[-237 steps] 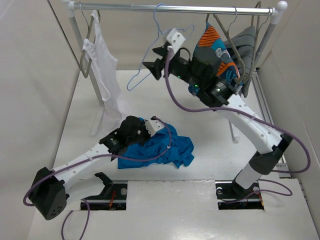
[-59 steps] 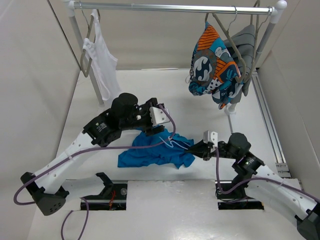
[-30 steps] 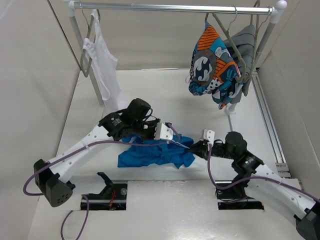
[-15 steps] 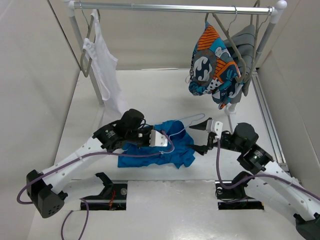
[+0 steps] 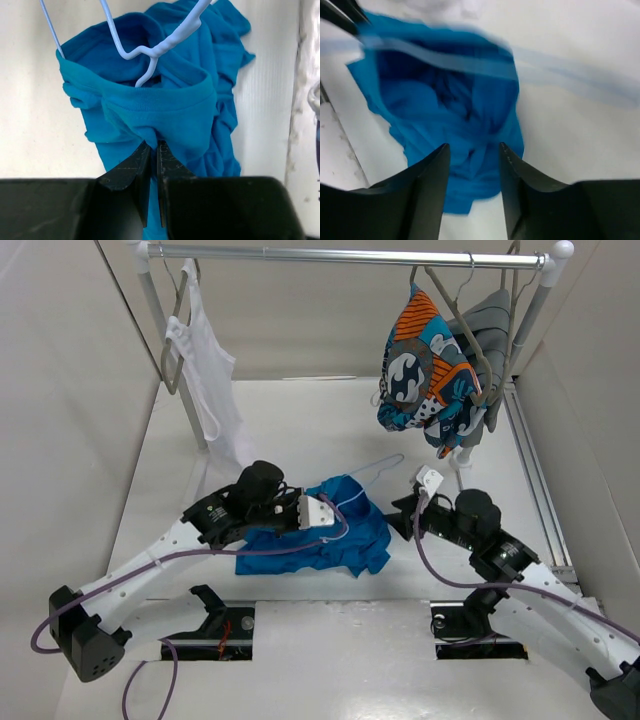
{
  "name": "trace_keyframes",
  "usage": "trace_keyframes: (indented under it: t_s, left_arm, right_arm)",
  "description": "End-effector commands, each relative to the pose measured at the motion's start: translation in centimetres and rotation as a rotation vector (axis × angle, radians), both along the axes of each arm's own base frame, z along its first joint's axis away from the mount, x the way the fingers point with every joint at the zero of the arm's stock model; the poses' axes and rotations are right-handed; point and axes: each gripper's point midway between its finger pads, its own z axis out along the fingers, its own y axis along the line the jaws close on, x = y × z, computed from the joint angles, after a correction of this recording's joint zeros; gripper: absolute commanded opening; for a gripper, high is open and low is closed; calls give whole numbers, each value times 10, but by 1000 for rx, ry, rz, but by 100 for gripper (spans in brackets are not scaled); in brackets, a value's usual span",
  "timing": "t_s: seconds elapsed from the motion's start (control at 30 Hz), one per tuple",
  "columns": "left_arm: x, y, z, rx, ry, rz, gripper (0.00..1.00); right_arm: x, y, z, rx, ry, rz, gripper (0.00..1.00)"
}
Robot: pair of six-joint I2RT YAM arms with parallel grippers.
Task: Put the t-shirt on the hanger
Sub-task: Place tshirt on hanger
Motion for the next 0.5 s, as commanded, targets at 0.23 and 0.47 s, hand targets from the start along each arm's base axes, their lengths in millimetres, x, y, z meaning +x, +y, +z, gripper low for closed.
trace_keyframes:
  t_s: [0.23, 0.47]
  left_arm:
    - [4, -18, 32, -222, 82, 150, 0]
    - [1, -21, 34, -243, 112, 152, 0]
  right_arm:
    - [29, -49, -23, 246, 135, -450, 61]
    - [62, -8, -62, 201, 206, -383, 72]
